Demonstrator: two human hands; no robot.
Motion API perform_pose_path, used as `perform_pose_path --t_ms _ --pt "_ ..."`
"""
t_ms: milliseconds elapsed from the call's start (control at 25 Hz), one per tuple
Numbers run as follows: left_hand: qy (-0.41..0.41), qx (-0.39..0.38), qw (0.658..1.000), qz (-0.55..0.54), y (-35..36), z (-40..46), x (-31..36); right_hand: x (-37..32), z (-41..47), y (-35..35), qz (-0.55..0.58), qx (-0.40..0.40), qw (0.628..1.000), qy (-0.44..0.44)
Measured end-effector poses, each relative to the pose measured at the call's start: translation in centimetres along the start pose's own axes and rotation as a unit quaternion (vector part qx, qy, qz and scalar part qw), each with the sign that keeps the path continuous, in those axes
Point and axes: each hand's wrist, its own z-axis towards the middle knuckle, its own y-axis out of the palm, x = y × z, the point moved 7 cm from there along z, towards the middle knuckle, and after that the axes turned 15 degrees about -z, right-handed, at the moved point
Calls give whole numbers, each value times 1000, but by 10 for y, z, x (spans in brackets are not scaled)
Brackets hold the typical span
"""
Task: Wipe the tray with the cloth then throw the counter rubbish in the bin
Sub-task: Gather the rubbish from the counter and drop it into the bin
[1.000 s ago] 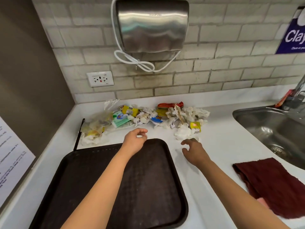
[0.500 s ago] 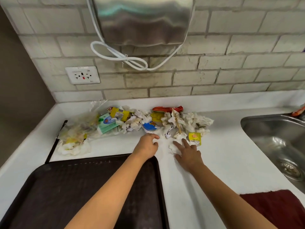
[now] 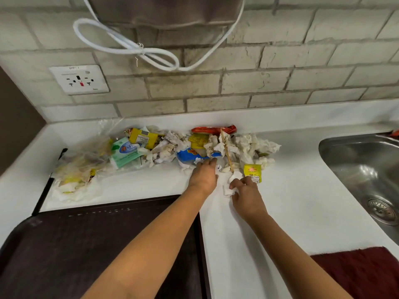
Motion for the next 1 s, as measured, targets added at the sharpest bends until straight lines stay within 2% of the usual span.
perform_pose_path --t_ms 120,320,440,520,720,840,920,1000 --pt "-34 -11 999 -26 -2 -4 -5 0 3 1 -10 -12 1000 -11" --pt "-28 6 999 -39 -9 -16 -14 -3 4 -1 -32 -19 999 -1" --pt "-39 -68 995 -58 0 -15 -20 -6 1 -1 -48 -6 998 33" --pt "-29 -104 994 -29 4 -15 -20 -8 -2 -1 -66 -10 996 59" --pt "4 -91 995 -45 -1 -10 -28 -10 -4 4 -91 -20 991 94" --pt "-81 -86 982 -150 4 -2 -38 -11 -4 7 -100 -14 989 106" --pt "-164 -87 953 -239 5 3 -42 -11 -2 5 -99 -5 989 109" --pt "-209 -105 923 -305 4 7 -44 -12 -1 5 -102 -12 988 112"
